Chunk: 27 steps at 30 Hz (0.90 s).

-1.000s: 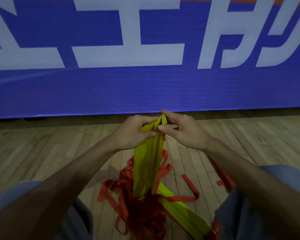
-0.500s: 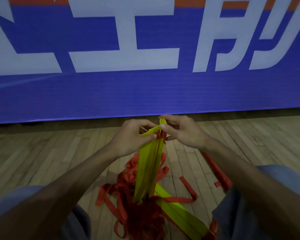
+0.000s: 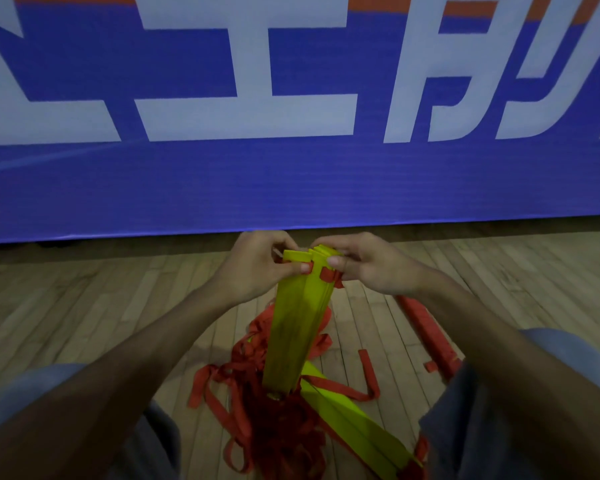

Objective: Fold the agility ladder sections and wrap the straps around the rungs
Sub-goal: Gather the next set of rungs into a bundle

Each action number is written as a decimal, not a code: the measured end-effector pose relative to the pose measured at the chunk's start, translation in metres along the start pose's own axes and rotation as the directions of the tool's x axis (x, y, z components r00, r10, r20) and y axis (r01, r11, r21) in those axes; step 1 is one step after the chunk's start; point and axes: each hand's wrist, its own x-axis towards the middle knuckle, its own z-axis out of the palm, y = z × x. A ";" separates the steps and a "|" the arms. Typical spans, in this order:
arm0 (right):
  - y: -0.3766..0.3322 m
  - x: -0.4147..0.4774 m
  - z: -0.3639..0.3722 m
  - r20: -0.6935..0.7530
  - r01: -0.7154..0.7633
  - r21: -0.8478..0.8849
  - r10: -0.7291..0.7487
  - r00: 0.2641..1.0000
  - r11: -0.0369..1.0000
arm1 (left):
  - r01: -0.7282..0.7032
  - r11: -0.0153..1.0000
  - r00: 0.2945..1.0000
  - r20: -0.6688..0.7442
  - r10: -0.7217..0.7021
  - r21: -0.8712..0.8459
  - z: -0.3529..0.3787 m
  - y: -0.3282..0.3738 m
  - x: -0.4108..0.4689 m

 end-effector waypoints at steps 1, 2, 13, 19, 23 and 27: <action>0.001 0.001 0.002 -0.010 -0.001 -0.006 0.001 1.000 1.000 | 0.011 0.999 0.999 -0.040 -0.010 0.039 0.000 -0.001 0.000; 0.001 0.001 0.005 -0.039 0.000 -0.043 -0.002 0.999 0.999 | 0.014 0.996 0.998 -0.070 -0.008 0.087 0.002 -0.002 0.000; 0.011 0.009 0.013 -0.296 -0.048 -0.193 -0.012 0.955 0.980 | 0.146 0.954 0.985 0.123 -0.117 -0.263 0.020 0.014 -0.006; 0.018 0.005 0.013 -0.414 -0.161 -0.209 0.062 0.908 0.965 | 0.152 0.951 0.956 0.285 -0.072 -0.268 0.025 0.003 -0.008; 0.024 0.008 0.004 -0.435 -0.259 -0.263 0.125 0.892 0.929 | 0.143 0.969 0.942 0.329 -0.071 -0.201 0.025 -0.003 -0.003; 0.029 0.010 -0.005 -0.416 -0.318 -0.282 0.184 0.891 0.905 | 0.195 0.955 0.957 0.258 -0.135 -0.224 0.021 -0.006 0.002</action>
